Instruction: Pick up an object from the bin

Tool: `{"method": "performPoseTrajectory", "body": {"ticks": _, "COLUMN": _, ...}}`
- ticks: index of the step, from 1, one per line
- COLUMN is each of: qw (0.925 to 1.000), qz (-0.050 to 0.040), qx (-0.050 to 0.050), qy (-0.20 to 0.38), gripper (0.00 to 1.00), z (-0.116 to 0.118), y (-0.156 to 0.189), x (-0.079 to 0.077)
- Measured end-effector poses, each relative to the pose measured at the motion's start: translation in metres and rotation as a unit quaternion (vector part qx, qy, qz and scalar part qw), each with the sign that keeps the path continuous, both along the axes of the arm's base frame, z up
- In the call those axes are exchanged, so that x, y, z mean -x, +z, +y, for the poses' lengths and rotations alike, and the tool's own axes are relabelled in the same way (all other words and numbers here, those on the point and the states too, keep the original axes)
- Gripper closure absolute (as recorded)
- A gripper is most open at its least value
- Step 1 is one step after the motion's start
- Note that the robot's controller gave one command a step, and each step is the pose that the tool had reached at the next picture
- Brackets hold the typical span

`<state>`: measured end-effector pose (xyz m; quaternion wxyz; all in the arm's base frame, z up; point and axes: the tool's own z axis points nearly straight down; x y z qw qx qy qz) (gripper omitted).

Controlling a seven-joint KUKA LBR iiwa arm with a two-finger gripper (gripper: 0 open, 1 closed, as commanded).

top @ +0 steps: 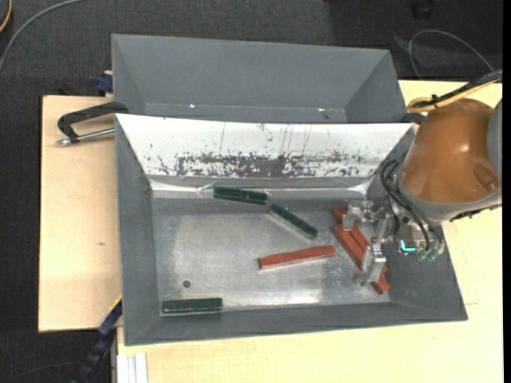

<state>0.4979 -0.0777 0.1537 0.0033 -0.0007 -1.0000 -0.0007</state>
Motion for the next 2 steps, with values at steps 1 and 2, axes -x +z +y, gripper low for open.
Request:
{"method": "performPoseTrajectory", "body": {"ticks": 1, "qw": 0.998, "qz": -0.005, "qx": 0.0, "qy": 0.063, "gripper": 0.0, "z": 0.0392, "y": -0.0849, "x": -0.0262}}
{"method": "performPoseTrajectory", "body": {"ticks": 2, "qw": 0.998, "qz": -0.0091, "qx": 0.001, "qy": 0.063, "gripper": 1.0, "z": 0.038, "y": -0.0799, "x": -0.0283}}
